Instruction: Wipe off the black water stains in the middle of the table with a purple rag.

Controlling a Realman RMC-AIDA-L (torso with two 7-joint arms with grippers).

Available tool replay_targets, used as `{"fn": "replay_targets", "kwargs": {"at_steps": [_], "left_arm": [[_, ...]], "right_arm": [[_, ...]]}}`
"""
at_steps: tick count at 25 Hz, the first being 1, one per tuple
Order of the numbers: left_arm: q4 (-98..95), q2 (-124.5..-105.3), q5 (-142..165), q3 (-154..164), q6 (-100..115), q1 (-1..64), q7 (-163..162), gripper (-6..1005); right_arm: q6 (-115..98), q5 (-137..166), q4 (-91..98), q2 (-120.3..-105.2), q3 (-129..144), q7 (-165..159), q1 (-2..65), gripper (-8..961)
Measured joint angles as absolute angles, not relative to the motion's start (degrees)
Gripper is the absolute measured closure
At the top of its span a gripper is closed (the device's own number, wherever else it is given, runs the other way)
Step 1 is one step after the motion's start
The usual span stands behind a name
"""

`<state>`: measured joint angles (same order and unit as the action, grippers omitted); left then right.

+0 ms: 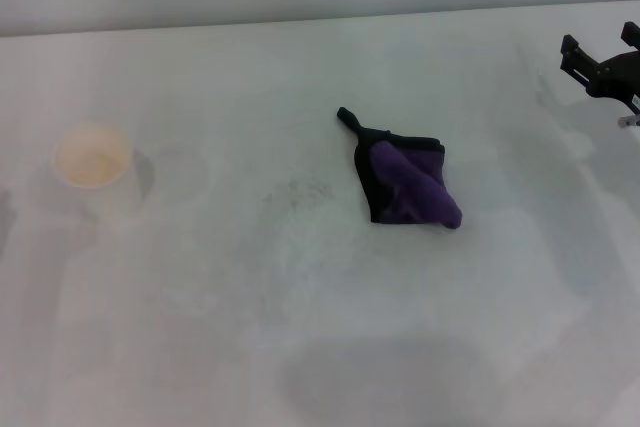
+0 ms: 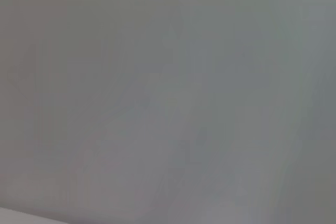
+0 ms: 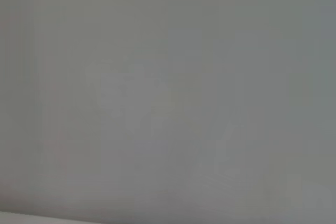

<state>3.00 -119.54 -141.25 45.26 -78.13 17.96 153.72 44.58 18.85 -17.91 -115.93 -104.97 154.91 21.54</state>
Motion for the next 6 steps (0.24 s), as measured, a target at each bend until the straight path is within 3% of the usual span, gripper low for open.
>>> {"fn": "replay_targets", "kwargs": {"at_steps": [6], "left_arm": [[2.8,-119.61,-141.8,45.3,-78.1,18.1,153.5,112]], "right_arm": [[44.5,18.8,-17.9,-115.97,-105.3,154.7,21.6,79]]}}
